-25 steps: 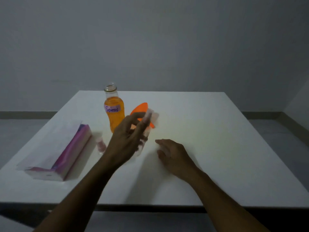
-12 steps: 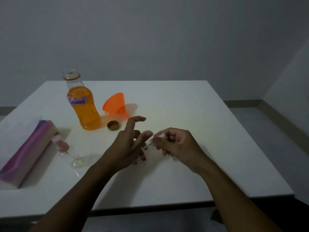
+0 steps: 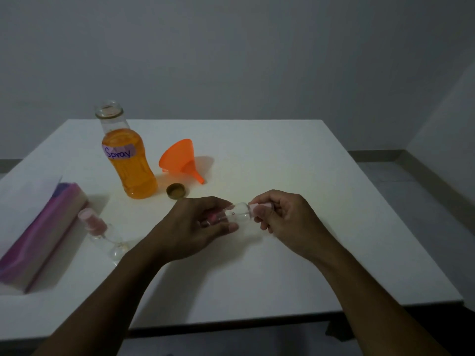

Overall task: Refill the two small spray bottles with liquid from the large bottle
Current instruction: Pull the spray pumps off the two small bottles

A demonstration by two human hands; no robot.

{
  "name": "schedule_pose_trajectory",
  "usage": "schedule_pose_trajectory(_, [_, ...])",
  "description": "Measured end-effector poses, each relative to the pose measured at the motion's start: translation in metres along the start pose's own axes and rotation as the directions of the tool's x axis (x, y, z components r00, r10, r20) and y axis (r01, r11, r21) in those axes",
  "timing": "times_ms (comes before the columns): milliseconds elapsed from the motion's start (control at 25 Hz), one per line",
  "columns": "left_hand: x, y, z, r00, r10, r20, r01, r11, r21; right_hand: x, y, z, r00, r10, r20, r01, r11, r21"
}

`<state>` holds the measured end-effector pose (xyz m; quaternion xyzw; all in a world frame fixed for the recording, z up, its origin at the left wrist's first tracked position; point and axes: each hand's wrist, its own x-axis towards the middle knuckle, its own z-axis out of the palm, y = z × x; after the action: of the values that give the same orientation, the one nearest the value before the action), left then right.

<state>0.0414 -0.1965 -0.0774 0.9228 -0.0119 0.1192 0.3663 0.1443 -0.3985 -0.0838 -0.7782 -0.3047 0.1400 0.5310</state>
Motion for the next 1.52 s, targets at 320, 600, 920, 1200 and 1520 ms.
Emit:
schedule_pose_trajectory(320, [-0.009,-0.006,-0.011,0.984,-0.063,0.166,0.112,0.944,-0.311,0.0,-0.014,0.0,0.99,-0.117,0.08,0.106,0.987,0.124])
schedule_pose_trajectory(600, [-0.006,-0.002,-0.005,0.998,0.025,0.052,-0.02,0.995,-0.101,-0.003,-0.019,-0.009,0.988,0.155,0.028,-0.156,0.987,0.04])
schedule_pose_trajectory(920, [-0.003,-0.002,-0.004,0.999,0.019,0.028,-0.017,0.997,-0.076,-0.003,-0.018,-0.008,0.955,0.264,0.139,-0.28,0.953,0.114])
schedule_pose_trajectory(1200, [-0.003,-0.004,-0.004,1.0,0.002,0.02,-0.001,1.0,-0.022,-0.004,-0.014,-0.016,0.999,-0.033,0.037,0.028,0.99,0.137])
schedule_pose_trajectory(1520, [-0.001,-0.008,-0.002,0.994,-0.092,-0.05,0.096,0.992,0.087,-0.006,0.005,-0.045,0.986,-0.163,-0.03,0.145,0.933,-0.329])
